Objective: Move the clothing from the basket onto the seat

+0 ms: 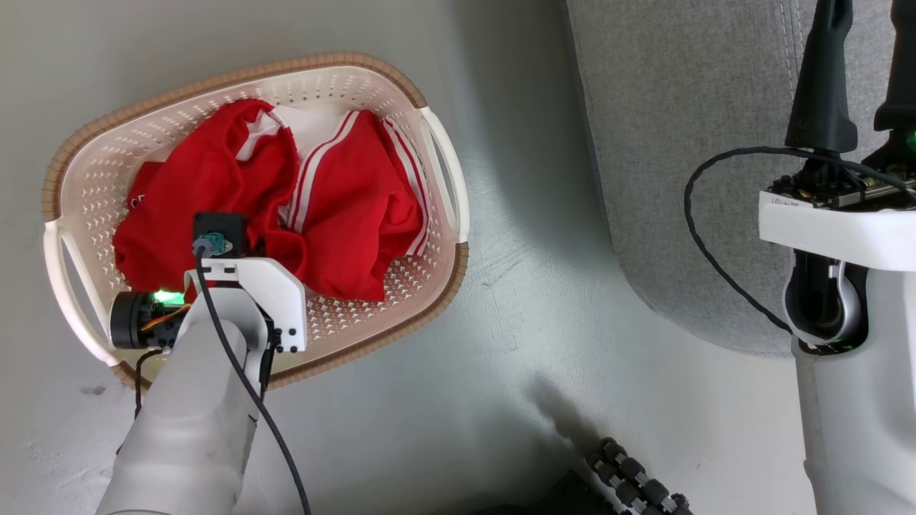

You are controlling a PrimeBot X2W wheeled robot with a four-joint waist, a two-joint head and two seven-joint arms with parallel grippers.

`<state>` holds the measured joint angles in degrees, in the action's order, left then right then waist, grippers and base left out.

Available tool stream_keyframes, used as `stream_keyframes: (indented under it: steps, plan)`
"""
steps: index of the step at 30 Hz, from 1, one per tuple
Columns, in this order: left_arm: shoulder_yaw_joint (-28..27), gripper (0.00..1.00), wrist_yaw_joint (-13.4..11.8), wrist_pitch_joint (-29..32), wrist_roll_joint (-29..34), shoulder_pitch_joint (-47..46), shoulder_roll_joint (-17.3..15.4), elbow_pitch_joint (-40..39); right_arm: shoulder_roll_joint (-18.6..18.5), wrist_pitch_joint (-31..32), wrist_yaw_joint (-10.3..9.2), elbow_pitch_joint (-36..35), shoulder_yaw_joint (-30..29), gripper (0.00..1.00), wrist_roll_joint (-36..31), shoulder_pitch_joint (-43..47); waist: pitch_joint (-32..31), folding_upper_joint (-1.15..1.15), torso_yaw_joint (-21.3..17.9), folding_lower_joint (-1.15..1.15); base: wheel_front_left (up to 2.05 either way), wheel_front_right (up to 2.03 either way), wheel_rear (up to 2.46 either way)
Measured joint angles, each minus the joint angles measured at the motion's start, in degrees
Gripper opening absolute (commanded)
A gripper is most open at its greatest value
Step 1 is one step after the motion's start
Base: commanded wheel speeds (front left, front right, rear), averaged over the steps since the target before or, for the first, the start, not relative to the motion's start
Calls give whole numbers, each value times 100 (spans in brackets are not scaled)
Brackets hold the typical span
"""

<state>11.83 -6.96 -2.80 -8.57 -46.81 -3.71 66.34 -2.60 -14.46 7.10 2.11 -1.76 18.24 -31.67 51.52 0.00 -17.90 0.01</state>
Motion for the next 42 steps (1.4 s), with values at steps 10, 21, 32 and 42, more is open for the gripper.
stream_keyframes:
  steps: [10,21,32,42]
  plan:
    - [178,0,78,-591,137,16,4,-216,0,0,0,47,5,100,47,-6,-200,0,97,0,0,0,0]
    - [235,0,122,-996,179,269,1,-486,-1,0,0,198,-102,100,-22,-4,-524,0,236,0,0,0,0]
    - [304,0,126,-1133,180,446,43,-1028,-1,-1,0,344,-155,100,-166,27,-891,0,408,0,0,0,0]
    - [298,0,149,-1136,168,707,70,-2103,-5,0,0,477,-237,100,-476,242,-1342,0,621,0,0,0,0]
